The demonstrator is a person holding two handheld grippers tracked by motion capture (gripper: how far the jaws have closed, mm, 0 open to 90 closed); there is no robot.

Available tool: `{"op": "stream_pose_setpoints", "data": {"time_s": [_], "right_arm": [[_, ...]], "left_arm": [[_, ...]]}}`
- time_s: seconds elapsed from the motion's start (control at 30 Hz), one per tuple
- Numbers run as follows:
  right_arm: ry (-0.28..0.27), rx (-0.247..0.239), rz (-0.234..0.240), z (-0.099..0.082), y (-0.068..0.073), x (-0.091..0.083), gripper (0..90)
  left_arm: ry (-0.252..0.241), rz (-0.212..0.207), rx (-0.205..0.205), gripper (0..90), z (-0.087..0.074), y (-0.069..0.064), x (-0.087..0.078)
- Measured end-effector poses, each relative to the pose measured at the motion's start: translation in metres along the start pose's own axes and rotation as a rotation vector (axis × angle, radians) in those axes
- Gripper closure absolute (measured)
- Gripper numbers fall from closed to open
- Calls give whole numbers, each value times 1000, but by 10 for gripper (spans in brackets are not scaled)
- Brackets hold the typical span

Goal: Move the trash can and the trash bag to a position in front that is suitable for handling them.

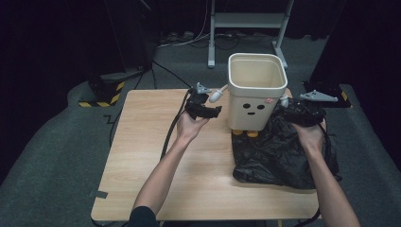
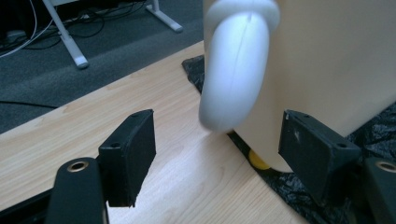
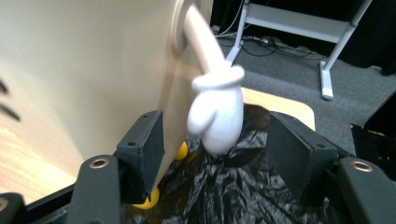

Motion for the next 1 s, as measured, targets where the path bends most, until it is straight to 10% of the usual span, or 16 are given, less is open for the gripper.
{"op": "stream_pose_setpoints", "data": {"time_s": [1.0], "right_arm": [[56, -16, 8, 30, 2, 29, 549]], "left_arm": [[7, -27, -1, 501, 39, 9, 24]]}}
Point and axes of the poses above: each handheld gripper's, and its own axes: x roughly forward along the jaws, z roughly out of its top, y roughly to its left, the point moved 2 cm from there along x, roughly forward along the jaws, and after that the axes turned 12 degrees about x, right-handed, at the moved point
